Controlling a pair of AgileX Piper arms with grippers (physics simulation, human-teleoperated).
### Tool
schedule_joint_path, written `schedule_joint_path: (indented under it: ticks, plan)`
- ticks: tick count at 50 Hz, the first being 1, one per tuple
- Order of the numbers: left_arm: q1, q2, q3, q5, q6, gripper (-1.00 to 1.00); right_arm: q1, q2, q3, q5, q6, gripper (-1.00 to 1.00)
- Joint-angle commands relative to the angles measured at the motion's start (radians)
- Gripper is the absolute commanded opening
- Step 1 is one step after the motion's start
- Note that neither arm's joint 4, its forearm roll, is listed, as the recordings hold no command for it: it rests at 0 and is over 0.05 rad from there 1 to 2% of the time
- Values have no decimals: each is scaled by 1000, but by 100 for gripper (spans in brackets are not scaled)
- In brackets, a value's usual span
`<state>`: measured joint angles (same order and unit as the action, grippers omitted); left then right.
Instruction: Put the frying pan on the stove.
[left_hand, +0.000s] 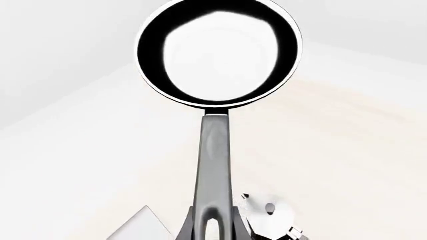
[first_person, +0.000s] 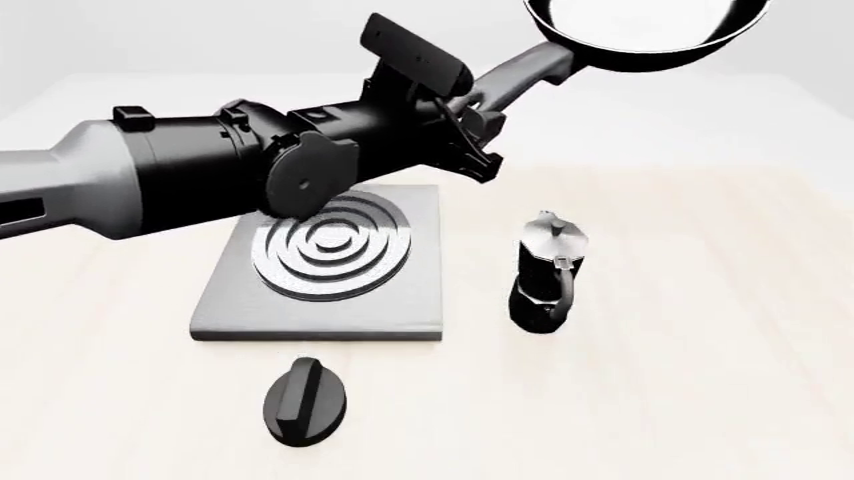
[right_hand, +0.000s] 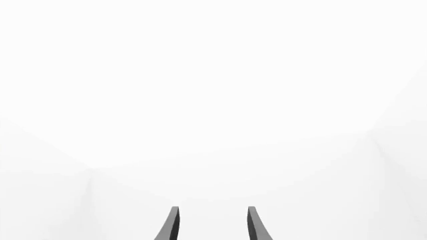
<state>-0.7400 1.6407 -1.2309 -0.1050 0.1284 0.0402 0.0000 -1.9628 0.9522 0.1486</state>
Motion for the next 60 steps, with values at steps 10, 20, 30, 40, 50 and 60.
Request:
schedule_joint_path:
  ticks: [10,20,30,40,50,60]
  plan:
    - [70,-71,34,-35,1,-100,4,0,8,-4,-6,100]
    - [100,-91,61,-47,-5,-100,9,0,10,-2,-10,100]
    - [137,-122,100,-65,-13,-100,11,0,17,-5,-13,100]
    - [165,-153,150,-79,-19,-100,11,0,22,-8,-14,100]
    - [195,-190,197,-81,-20,-100,12,0,25,-9,-15,100]
    - [216,-220,239,-86,-23,-100,13,0,39,-18,-17,100]
